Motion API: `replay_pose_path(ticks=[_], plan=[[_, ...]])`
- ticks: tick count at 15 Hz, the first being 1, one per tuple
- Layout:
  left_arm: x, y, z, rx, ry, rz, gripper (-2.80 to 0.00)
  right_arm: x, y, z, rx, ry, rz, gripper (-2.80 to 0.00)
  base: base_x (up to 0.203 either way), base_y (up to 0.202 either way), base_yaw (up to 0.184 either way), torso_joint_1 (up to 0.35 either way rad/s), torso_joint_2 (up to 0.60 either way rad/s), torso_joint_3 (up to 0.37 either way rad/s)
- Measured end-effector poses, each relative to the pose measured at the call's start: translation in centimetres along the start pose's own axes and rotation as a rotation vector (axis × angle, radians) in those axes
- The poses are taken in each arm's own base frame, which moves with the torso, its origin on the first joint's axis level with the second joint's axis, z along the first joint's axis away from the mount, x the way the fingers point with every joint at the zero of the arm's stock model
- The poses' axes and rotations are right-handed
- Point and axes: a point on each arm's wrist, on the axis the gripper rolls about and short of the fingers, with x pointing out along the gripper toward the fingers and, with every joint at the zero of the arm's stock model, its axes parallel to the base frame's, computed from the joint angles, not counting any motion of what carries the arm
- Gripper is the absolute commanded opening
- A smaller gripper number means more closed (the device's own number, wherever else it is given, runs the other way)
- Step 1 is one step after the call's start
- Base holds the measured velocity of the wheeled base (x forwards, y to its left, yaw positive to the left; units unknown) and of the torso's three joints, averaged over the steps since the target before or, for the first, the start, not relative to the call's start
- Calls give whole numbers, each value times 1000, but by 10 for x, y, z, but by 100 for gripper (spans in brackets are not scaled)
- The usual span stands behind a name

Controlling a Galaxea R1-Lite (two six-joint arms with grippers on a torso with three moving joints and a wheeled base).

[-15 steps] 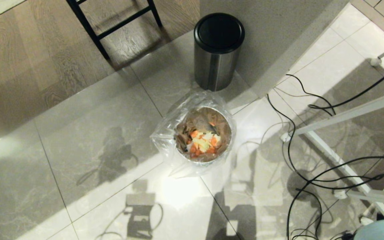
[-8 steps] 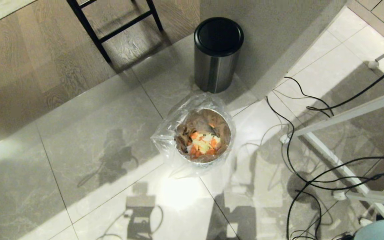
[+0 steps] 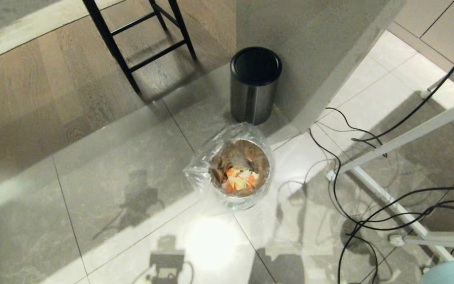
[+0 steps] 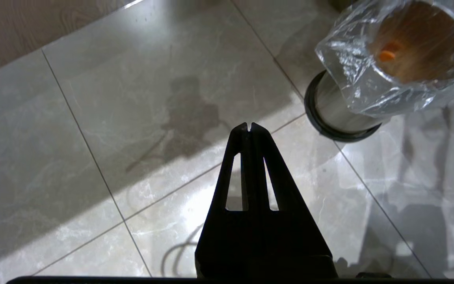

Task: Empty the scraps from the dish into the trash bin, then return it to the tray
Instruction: Put the bowl back to the table

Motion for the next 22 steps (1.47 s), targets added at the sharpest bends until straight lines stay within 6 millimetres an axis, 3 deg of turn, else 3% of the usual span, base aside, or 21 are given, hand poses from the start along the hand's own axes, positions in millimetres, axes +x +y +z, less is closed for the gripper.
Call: replay_pose_path(ticks=[22], plan=[[0, 0, 0, -4, 0, 0, -280, 0, 0, 0, 0, 0, 0, -280, 0, 0, 0, 1, 2, 204]])
